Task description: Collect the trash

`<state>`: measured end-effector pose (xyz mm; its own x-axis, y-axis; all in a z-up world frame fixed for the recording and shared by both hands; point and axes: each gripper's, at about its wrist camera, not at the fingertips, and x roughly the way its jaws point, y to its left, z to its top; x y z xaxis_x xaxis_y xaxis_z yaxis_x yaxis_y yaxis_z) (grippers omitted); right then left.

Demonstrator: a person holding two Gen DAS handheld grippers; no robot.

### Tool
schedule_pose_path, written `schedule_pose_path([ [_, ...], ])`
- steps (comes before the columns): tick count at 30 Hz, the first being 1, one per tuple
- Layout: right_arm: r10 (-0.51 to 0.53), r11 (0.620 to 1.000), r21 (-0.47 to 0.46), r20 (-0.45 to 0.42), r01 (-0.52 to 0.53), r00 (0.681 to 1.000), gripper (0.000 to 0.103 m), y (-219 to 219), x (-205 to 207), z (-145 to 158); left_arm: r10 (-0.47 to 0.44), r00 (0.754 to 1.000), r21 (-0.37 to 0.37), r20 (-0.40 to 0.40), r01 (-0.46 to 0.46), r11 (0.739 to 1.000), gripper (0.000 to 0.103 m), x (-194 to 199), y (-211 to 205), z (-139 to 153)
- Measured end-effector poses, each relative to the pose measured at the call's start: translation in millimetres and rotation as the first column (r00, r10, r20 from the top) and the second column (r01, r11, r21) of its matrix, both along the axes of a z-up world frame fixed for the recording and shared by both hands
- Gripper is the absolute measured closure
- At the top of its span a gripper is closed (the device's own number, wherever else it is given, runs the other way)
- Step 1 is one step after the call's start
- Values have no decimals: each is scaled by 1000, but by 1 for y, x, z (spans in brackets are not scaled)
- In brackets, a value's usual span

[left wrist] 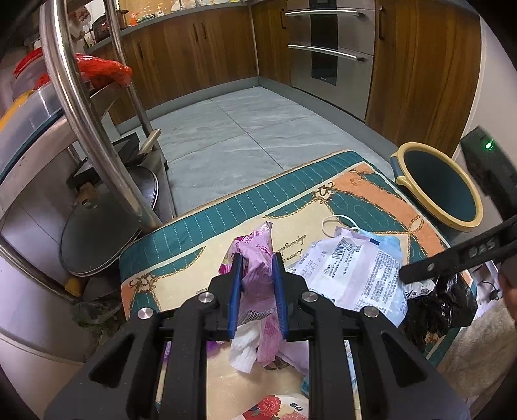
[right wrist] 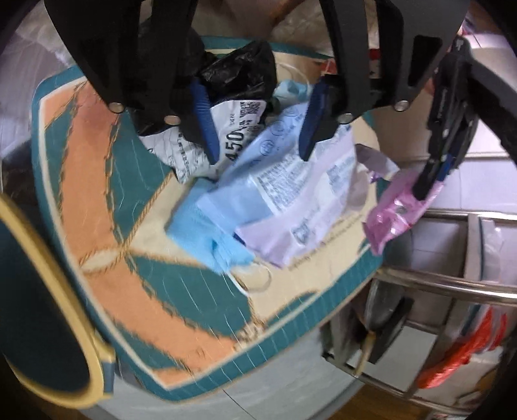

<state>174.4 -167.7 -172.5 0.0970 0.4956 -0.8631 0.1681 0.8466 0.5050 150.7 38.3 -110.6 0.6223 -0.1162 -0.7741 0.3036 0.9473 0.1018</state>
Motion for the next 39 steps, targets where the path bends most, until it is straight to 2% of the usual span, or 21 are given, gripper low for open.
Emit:
schedule_pose_path([
  [2,-21,1000,18,-31,22,999,43,1,2,-12,-8,1000,11,1,8,1000,85,0,-2,-1],
  [6,-53,993,103,-43,57,998,43,4,9,-23,-7,1000,12,-4,7,1000,85,1,-1,-2],
  [8,-59,993,104,-34,62,998,49,4,11,-23,-9,1000,15,-1,9,1000,85,1,-1,-2],
  [9,-57,993,101,-25,60,998,57,4,12,-22,-9,1000,15,-1,9,1000,85,1,-2,-2],
  [13,-59,993,101,20,57,998,75,1,13,-13,-7,1000,13,-2,7,1000,85,2,-2,-2],
  [15,-49,994,104,70,42,996,80,2,14,-3,-7,1000,15,5,7,1000,85,1,-3,0],
  [16,-45,993,114,91,34,995,87,3,14,4,-6,1000,19,10,6,1000,85,1,-4,1],
  [19,-33,992,128,159,13,987,88,4,13,25,7,1000,6,31,-8,1000,85,1,-2,9],
  [24,17,994,100,297,-49,955,89,8,14,67,34,993,-34,110,-30,999,85,-1,-1,36],
  [29,37,997,40,420,-59,907,89,-4,10,105,26,979,-54,201,-15,998,85,-4,-14,66],
  [32,47,999,-17,491,-45,870,89,-18,6,125,21,970,-63,243,-6,998,85,-2,-26,78],
  [37,21,999,-38,539,-1,842,89,-52,-4,146,13,961,-71,275,6,997,85,7,-42,90],
  [39,14,998,-63,572,27,820,89,-69,-9,157,4,959,-65,283,15,998,85,13,-52,92],
])
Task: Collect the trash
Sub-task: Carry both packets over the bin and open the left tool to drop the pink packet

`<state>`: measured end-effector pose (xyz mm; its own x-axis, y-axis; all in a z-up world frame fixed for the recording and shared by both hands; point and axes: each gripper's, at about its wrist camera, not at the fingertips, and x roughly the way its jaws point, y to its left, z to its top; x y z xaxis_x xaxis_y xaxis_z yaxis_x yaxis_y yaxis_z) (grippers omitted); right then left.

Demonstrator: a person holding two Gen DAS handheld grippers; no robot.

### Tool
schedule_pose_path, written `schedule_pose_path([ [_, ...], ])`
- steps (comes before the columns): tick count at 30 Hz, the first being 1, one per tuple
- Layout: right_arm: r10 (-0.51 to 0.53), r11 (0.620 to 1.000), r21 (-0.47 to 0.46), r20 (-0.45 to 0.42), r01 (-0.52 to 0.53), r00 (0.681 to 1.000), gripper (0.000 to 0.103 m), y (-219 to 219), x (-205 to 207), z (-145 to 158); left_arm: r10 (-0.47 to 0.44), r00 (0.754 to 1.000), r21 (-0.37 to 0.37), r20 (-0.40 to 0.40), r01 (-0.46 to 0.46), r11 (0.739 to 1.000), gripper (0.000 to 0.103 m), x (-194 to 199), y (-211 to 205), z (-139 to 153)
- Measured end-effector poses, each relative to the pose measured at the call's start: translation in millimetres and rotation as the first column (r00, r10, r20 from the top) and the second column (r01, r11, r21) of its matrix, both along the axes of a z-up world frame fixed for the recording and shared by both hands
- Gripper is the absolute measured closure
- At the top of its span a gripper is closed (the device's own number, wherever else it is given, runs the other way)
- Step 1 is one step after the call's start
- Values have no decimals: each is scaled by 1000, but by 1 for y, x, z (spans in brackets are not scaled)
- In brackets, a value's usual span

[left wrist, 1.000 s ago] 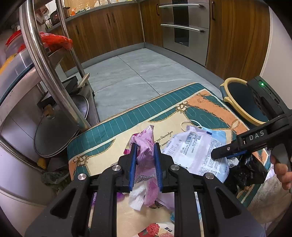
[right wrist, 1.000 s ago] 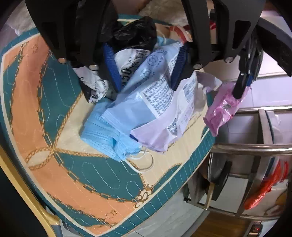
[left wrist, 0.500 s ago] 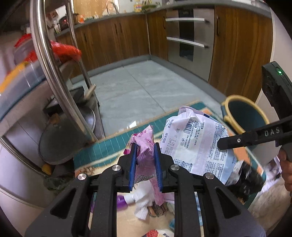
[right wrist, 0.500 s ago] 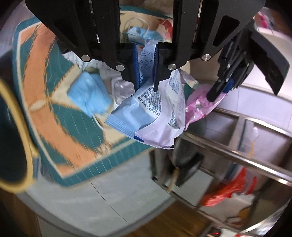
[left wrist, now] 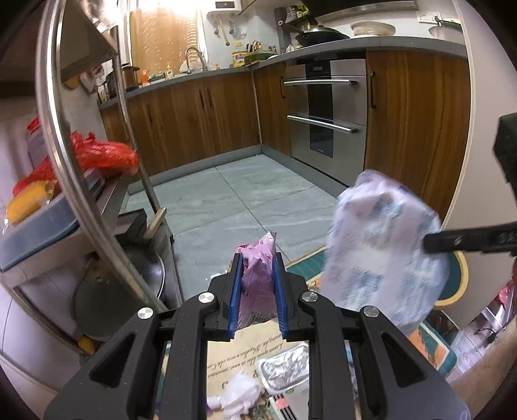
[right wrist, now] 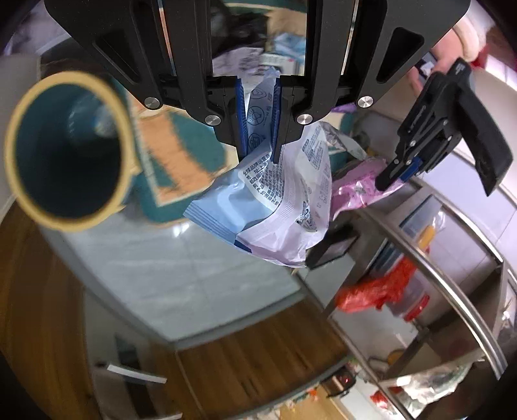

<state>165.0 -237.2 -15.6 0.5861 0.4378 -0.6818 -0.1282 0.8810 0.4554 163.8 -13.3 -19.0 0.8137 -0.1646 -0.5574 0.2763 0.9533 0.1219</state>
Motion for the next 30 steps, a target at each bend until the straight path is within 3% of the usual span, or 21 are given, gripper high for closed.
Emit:
schedule_pose_path([
  [5,-72,997,-14,36,72,997,89,-41,-7,9,-28,999,-12,19,29,1000,85,10,-32,7],
  [8,-124,987,-92,72,131,990,89,-67,-10,13,-38,999,-18,31,38,999,85,15,-46,10],
  [19,-274,951,-128,80,282,958,89,-147,-12,5,-129,991,-40,-18,128,991,85,29,-112,-8],
  [30,-346,897,-274,50,346,937,89,-190,-11,-22,-284,952,-98,-110,274,957,85,25,-193,-43],
])
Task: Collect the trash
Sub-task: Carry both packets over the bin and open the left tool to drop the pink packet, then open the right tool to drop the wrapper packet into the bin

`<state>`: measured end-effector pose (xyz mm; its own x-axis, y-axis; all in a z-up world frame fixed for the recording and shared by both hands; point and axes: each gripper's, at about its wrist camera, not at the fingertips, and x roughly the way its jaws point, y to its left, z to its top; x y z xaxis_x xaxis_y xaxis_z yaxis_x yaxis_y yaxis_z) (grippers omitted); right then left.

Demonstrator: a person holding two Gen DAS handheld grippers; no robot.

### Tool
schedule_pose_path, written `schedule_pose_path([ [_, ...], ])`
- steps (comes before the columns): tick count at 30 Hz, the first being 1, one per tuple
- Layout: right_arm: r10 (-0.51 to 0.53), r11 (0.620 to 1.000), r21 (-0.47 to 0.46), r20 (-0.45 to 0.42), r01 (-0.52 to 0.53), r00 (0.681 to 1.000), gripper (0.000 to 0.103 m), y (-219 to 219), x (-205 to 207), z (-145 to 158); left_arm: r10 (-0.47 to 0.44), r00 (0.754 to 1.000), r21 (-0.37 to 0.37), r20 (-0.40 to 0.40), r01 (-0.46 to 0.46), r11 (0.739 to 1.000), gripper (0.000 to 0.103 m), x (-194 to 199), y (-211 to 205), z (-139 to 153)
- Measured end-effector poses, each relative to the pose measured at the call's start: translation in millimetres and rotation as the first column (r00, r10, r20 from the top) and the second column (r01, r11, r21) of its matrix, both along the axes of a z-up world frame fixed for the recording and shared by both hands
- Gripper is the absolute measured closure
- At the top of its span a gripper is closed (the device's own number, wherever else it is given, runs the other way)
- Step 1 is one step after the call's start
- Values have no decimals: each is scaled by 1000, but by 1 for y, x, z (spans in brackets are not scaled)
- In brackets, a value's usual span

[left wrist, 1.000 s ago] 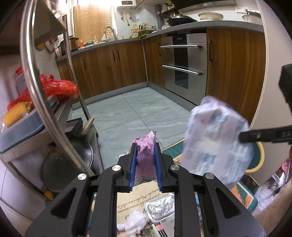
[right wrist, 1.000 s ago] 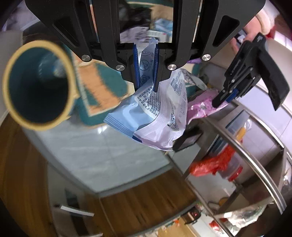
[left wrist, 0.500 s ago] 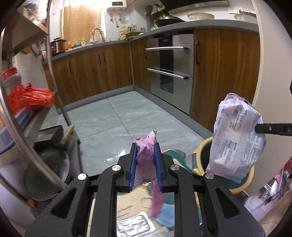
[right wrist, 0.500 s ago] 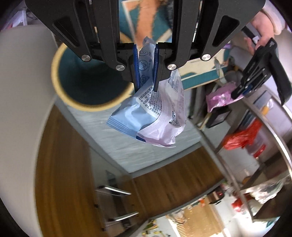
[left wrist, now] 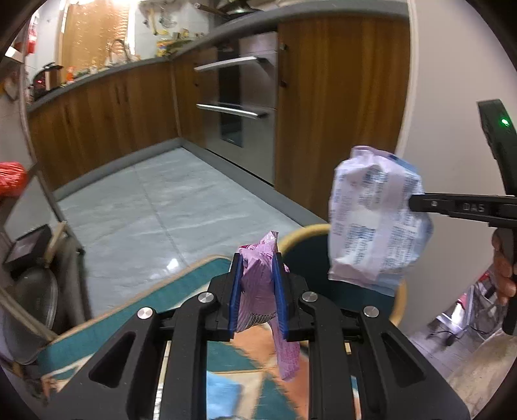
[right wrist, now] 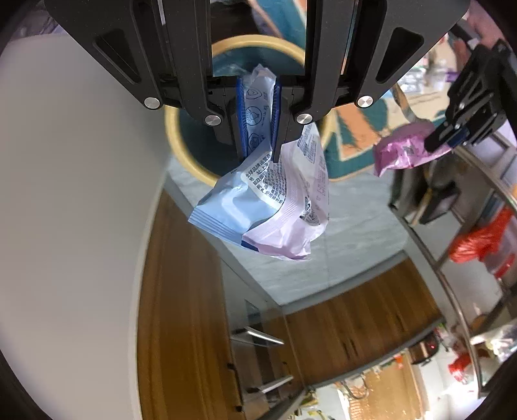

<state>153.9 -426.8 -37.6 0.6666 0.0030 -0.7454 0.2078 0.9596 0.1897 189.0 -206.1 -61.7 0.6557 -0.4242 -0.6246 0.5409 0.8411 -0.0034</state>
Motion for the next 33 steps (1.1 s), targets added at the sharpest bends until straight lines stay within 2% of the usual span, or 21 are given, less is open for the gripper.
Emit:
schedule_pose_path([
  [5,-19,1000,-22,-77,18,997,88,-11,6,-22,-47,998,17,-43,47,999,85,-3,-36,-25],
  [10,-44,999,-11,-144,43,989,88,-25,9,-40,-92,994,33,-52,94,995,85,-6,-69,-46],
  [16,-49,998,-40,-202,42,978,85,-27,14,-54,-126,990,53,-64,130,990,82,-3,-96,-63],
  [19,-53,998,-44,-220,44,974,81,-25,15,-57,-140,988,46,-70,143,989,73,-5,-98,-65],
  [21,-46,998,-47,-223,36,974,79,-21,17,-57,-140,988,40,-60,143,989,62,-6,-96,-63],
  [24,-36,998,-59,-215,24,976,79,-17,19,-54,-116,992,28,-47,117,993,57,-2,-87,-56],
  [26,-35,999,-43,-197,27,980,76,-18,18,-50,-91,995,12,-44,92,996,48,0,-79,-51],
  [29,-15,1000,-21,-163,12,987,70,-13,18,-43,-60,997,-5,-43,60,998,47,3,-65,-44],
  [31,-2,1000,-31,-141,-2,990,62,-8,18,-38,-44,998,-5,-38,44,999,46,4,-58,-40],
  [33,3,999,-41,-137,-9,991,61,-3,19,-34,-26,999,-4,-29,26,1000,44,4,-49,-35],
])
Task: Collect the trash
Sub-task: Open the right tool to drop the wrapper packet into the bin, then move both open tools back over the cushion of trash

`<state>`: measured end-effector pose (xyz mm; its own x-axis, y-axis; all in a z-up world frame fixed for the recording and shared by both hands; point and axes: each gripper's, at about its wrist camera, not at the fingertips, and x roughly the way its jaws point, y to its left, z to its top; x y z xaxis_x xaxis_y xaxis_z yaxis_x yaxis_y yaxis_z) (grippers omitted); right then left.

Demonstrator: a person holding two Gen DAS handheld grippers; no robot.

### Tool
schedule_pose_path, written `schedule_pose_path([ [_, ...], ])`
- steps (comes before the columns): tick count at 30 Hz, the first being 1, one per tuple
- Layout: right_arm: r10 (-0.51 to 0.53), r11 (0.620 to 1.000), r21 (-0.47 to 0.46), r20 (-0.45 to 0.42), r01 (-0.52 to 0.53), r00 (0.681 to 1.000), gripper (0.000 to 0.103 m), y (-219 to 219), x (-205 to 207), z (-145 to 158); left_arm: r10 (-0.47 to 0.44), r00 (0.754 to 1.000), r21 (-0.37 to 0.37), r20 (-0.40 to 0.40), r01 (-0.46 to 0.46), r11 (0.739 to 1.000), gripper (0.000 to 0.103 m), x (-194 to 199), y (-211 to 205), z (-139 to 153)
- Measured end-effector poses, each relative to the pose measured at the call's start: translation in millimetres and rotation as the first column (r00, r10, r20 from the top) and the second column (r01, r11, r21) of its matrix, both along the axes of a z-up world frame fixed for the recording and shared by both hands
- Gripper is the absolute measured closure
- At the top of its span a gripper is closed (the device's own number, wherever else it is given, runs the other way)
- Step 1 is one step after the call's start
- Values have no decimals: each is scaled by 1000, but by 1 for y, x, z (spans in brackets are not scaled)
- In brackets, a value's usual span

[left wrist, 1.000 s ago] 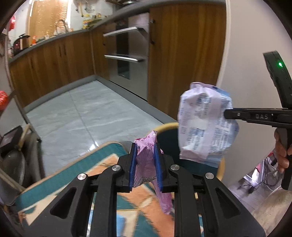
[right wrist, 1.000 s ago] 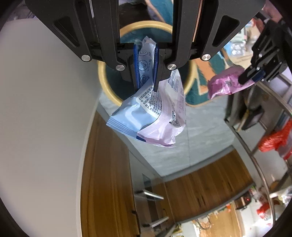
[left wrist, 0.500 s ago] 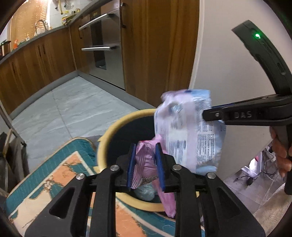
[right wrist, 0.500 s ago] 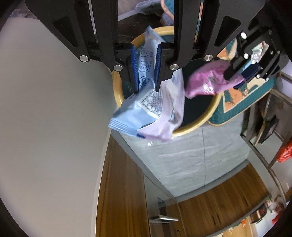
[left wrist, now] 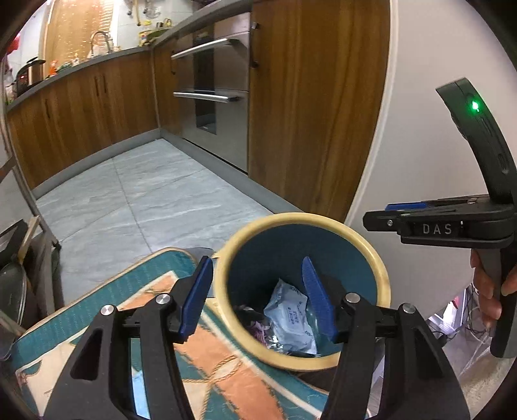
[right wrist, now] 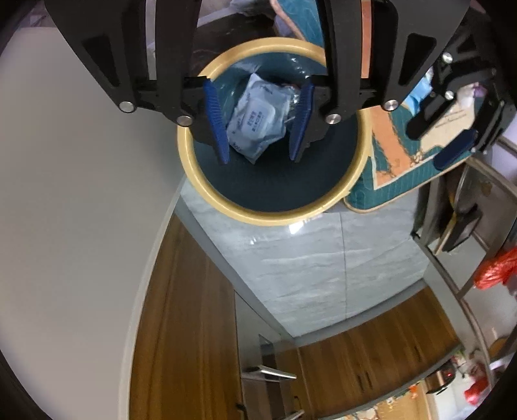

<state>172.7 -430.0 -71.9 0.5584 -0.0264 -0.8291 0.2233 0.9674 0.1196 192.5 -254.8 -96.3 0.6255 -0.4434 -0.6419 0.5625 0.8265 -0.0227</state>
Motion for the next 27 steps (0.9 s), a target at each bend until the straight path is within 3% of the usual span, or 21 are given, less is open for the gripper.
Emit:
schedule_pose_path([
  [6,3,1000,19,13,-3,1000,54,5,0,9,31,999,17,34,-32,999,35,-10,24,17],
  [11,24,999,45,57,-27,998,33,14,-5,23,65,996,28,53,-67,997,26,-19,54,36],
  [13,29,997,64,84,-35,996,16,17,-7,29,76,995,26,66,-78,997,24,-23,68,46],
  [15,31,997,68,102,-38,994,9,21,-9,34,92,991,29,93,-96,995,19,-30,87,59],
  [22,63,995,64,125,-71,990,6,52,-12,45,190,977,65,94,-196,978,14,-41,156,87],
  [27,143,987,60,132,-152,981,6,95,-4,49,238,954,143,185,-265,954,10,-51,208,110],
])
